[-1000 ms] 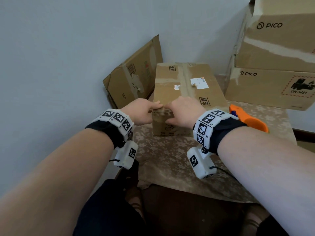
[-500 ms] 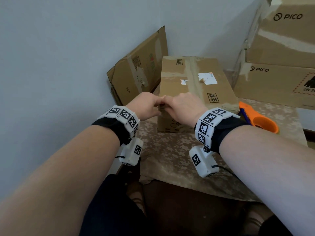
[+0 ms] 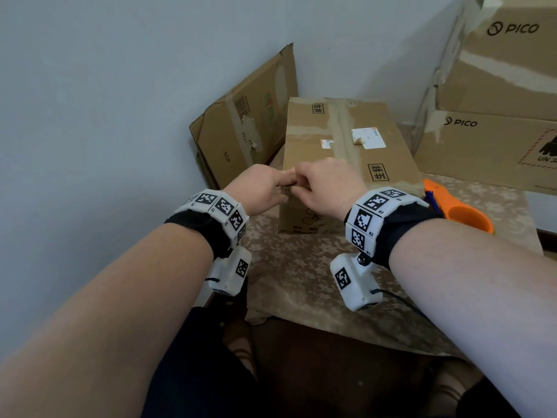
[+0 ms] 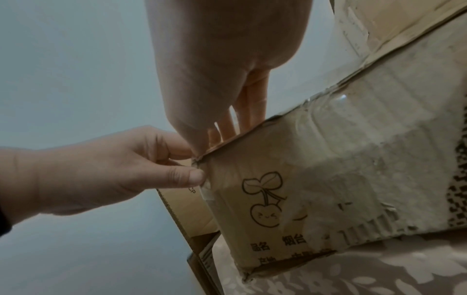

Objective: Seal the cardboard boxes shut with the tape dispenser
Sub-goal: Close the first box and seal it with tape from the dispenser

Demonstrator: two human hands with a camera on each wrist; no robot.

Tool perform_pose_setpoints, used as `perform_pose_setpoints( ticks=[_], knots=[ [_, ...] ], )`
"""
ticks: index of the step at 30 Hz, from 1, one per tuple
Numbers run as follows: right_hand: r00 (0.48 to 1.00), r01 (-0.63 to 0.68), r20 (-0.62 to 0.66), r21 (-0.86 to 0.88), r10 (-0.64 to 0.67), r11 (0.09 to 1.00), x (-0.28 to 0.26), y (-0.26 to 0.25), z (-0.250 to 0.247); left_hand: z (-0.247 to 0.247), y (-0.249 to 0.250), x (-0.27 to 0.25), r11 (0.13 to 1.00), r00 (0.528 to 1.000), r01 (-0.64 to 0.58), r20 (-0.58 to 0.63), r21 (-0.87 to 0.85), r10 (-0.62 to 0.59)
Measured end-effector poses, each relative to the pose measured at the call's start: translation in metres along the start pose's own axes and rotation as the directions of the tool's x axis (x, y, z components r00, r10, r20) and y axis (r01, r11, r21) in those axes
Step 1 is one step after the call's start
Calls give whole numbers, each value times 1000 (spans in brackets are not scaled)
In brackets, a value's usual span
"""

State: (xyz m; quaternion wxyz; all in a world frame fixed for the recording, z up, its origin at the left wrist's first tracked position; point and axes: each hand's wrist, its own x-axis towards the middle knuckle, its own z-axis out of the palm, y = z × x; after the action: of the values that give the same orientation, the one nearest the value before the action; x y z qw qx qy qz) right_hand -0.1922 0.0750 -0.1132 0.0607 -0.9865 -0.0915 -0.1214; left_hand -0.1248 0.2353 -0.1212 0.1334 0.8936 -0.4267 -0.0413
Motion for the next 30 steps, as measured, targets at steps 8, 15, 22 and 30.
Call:
perform_pose_setpoints(
  ticks=[8, 15, 22, 30],
  knots=[
    [999, -36, 12, 38, 36, 999, 1, 1, -1, 7, 1, 0, 999, 999, 2, -51, 46, 1],
    [999, -20, 32, 51, 19, 999, 0, 1, -4, 10, 3, -2, 996, 997, -7, -79, 89, 14],
    [995, -1, 100, 92, -9, 996, -5, 6, -8, 8, 5, -2, 992, 1000, 27, -14, 122, -26],
    [988, -137, 93, 139, 125, 981, -15, 34, -24, -16, 25, 5, 975, 982, 141, 102, 170, -160]
  ],
)
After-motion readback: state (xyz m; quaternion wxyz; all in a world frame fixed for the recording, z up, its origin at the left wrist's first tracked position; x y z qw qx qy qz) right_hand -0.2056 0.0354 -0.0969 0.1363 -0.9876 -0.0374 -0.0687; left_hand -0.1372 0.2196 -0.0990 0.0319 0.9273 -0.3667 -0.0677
